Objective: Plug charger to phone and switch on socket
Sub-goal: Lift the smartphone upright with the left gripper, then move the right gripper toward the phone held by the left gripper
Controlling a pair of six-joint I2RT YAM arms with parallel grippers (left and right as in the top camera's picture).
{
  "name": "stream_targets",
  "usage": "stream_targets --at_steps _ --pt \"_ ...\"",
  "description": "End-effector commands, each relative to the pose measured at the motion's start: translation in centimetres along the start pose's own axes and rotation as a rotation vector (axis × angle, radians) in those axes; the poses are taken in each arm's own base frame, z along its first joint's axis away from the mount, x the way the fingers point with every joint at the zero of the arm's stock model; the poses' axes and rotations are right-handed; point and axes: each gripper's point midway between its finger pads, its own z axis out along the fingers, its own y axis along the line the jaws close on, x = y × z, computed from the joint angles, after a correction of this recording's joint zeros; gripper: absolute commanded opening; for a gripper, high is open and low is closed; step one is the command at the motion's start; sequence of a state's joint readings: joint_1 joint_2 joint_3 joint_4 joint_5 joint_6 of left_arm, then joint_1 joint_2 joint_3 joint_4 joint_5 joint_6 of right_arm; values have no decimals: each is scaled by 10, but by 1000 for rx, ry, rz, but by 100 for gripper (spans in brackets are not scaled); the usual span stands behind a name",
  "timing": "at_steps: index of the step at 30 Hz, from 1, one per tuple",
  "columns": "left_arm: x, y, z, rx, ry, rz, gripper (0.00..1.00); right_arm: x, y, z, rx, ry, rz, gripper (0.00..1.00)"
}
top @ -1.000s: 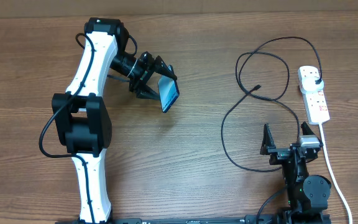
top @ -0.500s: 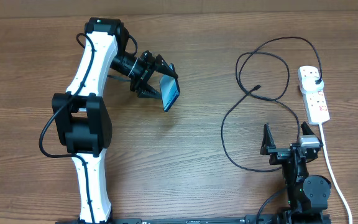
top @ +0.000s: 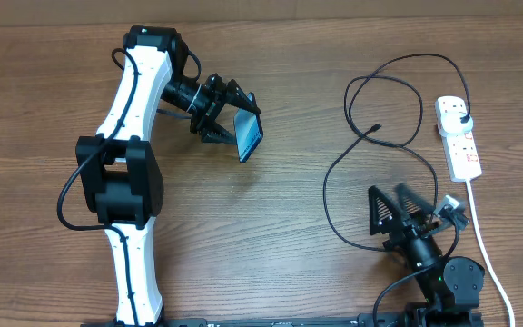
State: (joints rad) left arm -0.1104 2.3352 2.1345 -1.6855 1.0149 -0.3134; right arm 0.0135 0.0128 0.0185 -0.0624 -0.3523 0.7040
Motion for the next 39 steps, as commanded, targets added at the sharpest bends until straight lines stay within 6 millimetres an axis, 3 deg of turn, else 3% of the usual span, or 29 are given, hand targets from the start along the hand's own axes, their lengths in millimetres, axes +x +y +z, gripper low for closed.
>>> stream_targets --at_steps 1,5,14,20,26,33,39 --pt "5 -15 -4 53 3 46 70 22 25 -3 -128 146 311 100" --pt "5 -15 -4 54 3 45 70 12 21 -2 -109 89 301 100" --pt "5 -15 -4 53 3 45 70 19 33 -5 -165 141 185 100" --pt "5 -15 -4 53 3 45 70 1 54 -10 -181 131 174 99" --pt "5 -15 -4 53 3 45 70 -10 55 -9 -70 168 152 99" --pt "5 -15 -4 53 3 45 70 -21 60 -4 96 317 160 99" --pt "5 -15 -4 54 4 42 70 -14 73 -2 265 585 362 99"
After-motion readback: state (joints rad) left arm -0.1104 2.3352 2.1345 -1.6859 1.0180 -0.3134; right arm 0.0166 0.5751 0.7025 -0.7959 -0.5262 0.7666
